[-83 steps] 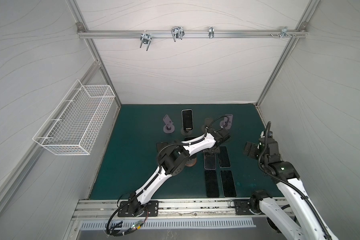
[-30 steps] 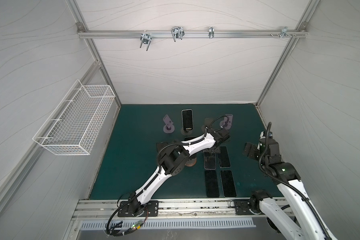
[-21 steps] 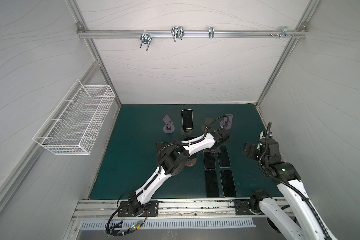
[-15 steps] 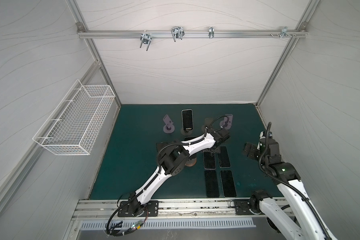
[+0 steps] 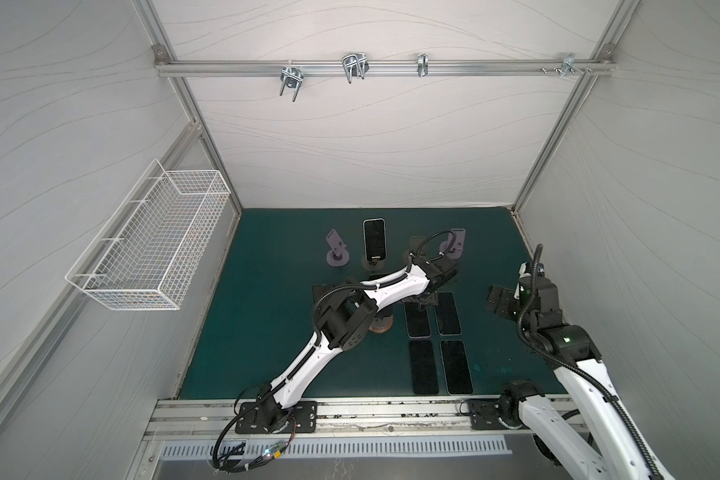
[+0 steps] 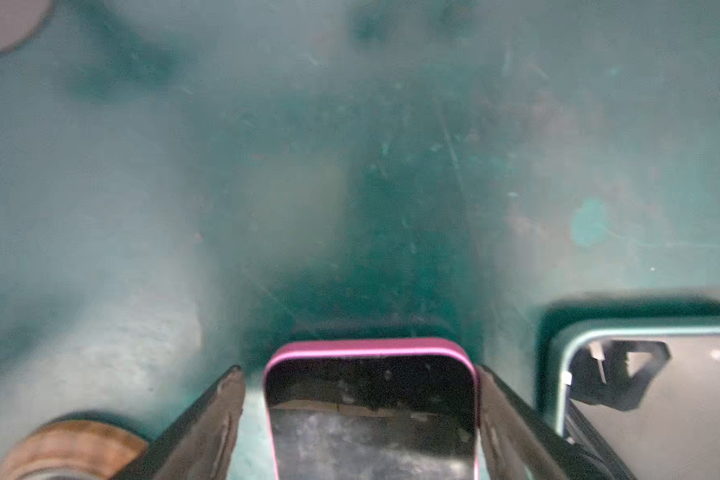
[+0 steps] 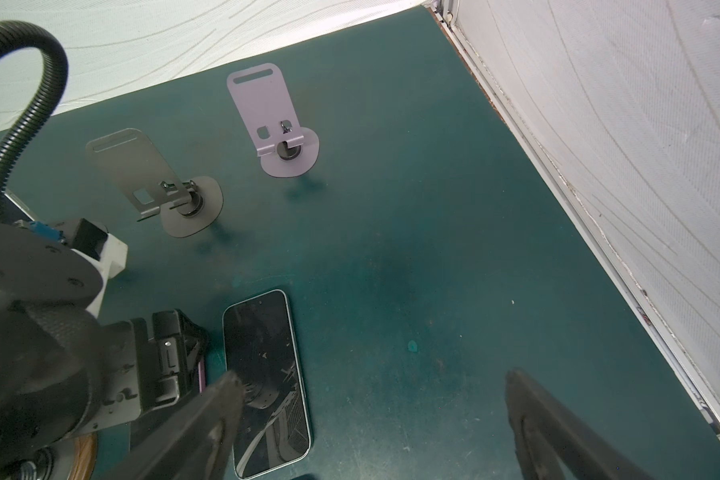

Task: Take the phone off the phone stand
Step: 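Open the left gripper to release the pink-edged phone on the table, then raise the left arm away toward the basket while right arm swings toward the stands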

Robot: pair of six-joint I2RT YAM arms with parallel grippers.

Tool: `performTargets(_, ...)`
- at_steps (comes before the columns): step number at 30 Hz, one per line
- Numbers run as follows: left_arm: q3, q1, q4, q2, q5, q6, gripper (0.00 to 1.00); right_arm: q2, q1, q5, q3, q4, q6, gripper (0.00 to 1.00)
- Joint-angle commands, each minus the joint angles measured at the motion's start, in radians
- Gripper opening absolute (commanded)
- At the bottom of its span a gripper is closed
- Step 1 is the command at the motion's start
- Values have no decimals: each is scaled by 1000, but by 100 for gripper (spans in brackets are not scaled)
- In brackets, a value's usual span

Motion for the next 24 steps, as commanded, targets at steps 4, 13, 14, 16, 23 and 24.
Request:
performTargets(4, 57, 9, -35, -23, -25, 54, 90, -15, -4, -6, -13, -15, -2, 99)
performTargets(13, 125, 0, -45, -22, 20, 79, 90, -26, -4, -1, -13, -20, -1, 99)
performTargets(14, 130, -2, -45, -27, 18, 80, 90, -26, -3, -1, -13, -21, -1, 99)
performTargets(16, 143, -5, -44, -36, 15, 85, 90, -24, -3, -1, -13, -18, -1, 99)
performTargets(23, 265, -24, -40, -82, -86, 194, 90, -27, -4, -3, -12, -17, 4, 99)
performTargets(24, 283, -30, -34, -97, -105, 223, 90, -27, -4, -4, -11, -17, 7, 99)
